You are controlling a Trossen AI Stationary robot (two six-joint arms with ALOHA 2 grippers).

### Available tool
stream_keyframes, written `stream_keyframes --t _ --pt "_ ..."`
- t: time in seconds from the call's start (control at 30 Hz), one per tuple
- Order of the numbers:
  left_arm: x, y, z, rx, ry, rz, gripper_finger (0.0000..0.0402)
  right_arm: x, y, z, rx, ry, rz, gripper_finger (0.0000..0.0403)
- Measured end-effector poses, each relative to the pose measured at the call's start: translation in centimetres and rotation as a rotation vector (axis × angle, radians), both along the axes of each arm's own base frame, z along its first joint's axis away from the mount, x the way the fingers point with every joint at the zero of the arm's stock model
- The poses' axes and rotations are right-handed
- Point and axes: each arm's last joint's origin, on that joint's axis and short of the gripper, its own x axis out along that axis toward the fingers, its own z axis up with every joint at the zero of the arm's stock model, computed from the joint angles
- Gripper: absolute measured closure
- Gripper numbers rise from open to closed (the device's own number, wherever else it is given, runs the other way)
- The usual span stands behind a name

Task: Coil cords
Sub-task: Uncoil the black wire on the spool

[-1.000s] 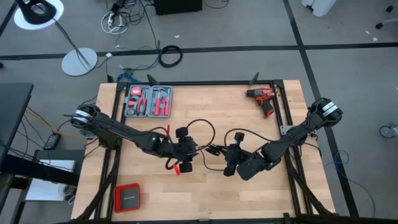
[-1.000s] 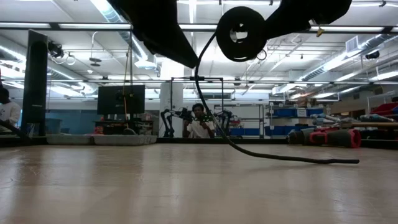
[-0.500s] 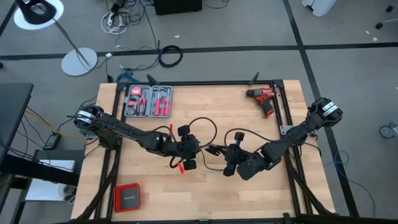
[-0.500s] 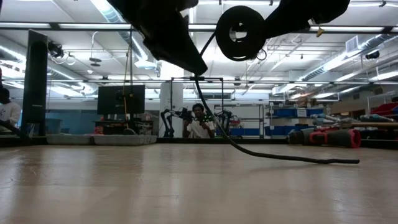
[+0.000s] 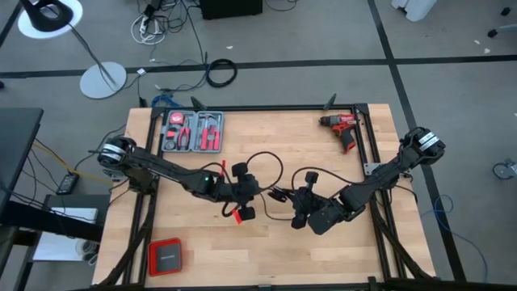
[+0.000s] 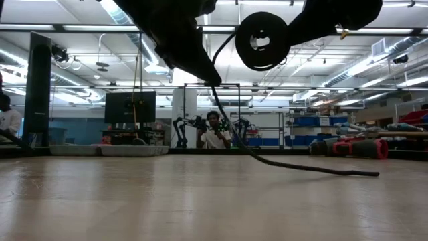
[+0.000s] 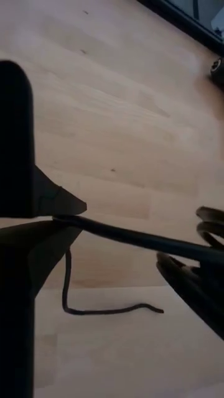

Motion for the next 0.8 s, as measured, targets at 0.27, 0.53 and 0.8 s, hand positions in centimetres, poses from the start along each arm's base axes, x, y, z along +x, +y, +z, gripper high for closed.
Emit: stream_keyframes --t 0.27,0.53,0.8 --pt "0.2 -1.1 3.0 -0.037 -0.036 -0.061 0.0400 -0.3 -1.1 -0.7 0.025 0.035 -0.084 0.0390" --pt "-0.1 -3.0 3.7 -0.172 -0.003 -0.204 0.0400 -0.9 -2.9 -1.0 -0.012 0.076 -0.204 0.0390" --pt "-0.6 -2.9 1.7 -0.095 0.143 -0.139 0.0399 -2.0 -2.6 0.9 0.014 0.008 -0.184 0.0390"
